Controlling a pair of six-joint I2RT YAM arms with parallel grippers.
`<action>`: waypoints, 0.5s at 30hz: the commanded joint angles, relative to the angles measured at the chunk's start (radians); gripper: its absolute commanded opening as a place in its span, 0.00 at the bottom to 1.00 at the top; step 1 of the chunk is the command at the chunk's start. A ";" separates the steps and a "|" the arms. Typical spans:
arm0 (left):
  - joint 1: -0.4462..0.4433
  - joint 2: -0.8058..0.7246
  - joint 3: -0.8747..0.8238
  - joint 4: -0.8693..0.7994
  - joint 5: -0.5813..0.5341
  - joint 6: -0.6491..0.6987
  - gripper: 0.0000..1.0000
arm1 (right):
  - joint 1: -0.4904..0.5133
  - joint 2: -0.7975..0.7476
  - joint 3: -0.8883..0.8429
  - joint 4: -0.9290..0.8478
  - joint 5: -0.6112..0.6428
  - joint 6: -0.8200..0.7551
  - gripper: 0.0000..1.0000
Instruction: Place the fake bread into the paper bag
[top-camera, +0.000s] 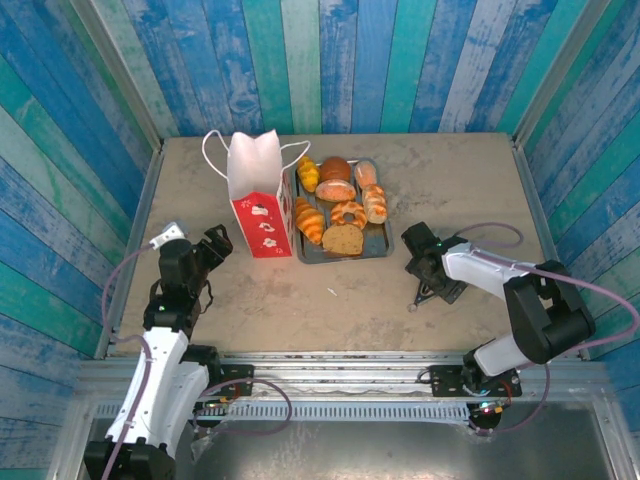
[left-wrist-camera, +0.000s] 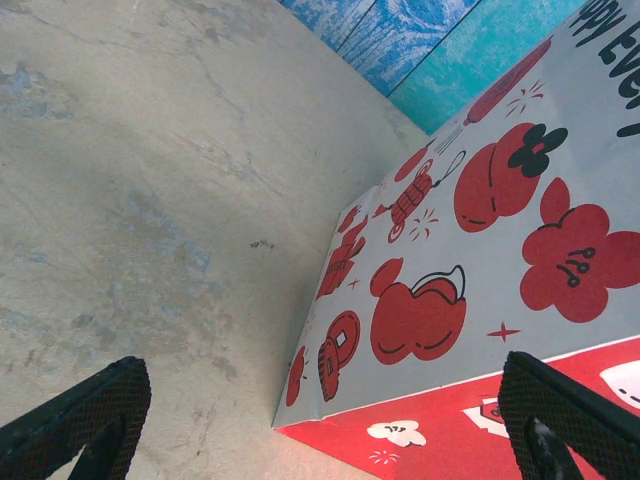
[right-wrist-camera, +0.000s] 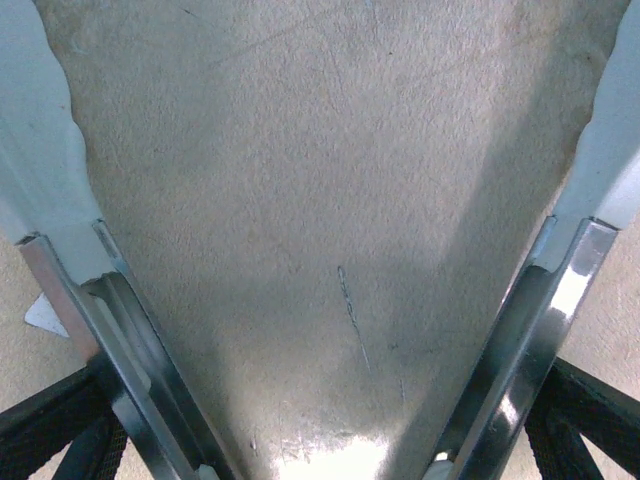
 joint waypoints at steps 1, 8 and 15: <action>0.004 -0.003 0.022 -0.005 -0.007 0.013 0.94 | -0.011 0.014 -0.016 0.006 0.037 -0.012 1.00; 0.005 -0.007 0.021 -0.008 -0.008 0.010 0.94 | -0.025 0.002 -0.025 0.004 -0.015 -0.008 1.00; 0.005 -0.012 0.021 -0.014 -0.012 0.008 0.94 | -0.036 0.012 -0.018 0.005 -0.031 -0.022 0.98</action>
